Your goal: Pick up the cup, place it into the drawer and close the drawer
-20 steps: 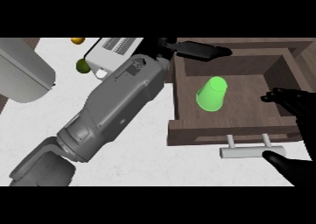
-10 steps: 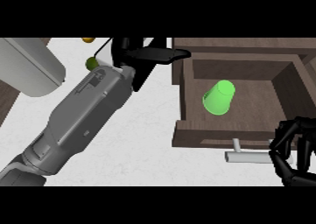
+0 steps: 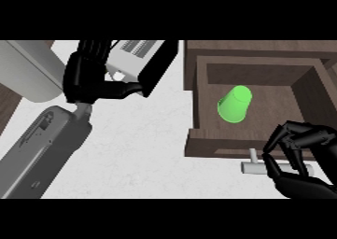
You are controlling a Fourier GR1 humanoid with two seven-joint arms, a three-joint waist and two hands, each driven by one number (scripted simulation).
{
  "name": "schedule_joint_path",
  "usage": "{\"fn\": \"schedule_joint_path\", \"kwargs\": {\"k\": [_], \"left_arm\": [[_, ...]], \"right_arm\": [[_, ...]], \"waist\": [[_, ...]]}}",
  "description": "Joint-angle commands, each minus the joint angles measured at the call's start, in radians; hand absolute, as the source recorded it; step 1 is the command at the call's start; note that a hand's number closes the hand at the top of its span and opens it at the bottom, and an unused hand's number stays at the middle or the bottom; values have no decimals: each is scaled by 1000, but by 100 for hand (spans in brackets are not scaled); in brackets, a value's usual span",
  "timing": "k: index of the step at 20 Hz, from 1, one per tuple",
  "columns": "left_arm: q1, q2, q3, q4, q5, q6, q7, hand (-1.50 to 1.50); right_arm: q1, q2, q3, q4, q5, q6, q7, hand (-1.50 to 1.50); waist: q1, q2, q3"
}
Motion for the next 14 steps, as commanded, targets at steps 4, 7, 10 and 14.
{"fn": "schedule_joint_path", "kwargs": {"k": [4,7,10,14], "left_arm": [[240,103,46,-192,29,-81,4,-150],[266,131,80,-170,37,-133,-18,-150],[392,161,106,-220,51,-206,-54,-150],[441,161,129,-223,21,-237,-82,-150]], "right_arm": [[-24,-96,54,74,238,31,-137,150],[-58,-83,192,144,474,-45,-199,150],[-85,-88,222,247,564,-83,-222,150],[-114,-71,230,445,643,-170,-353,150]], "waist": [[-2,3,0],[5,8,0],[3,8,0],[-8,10,1]]}}
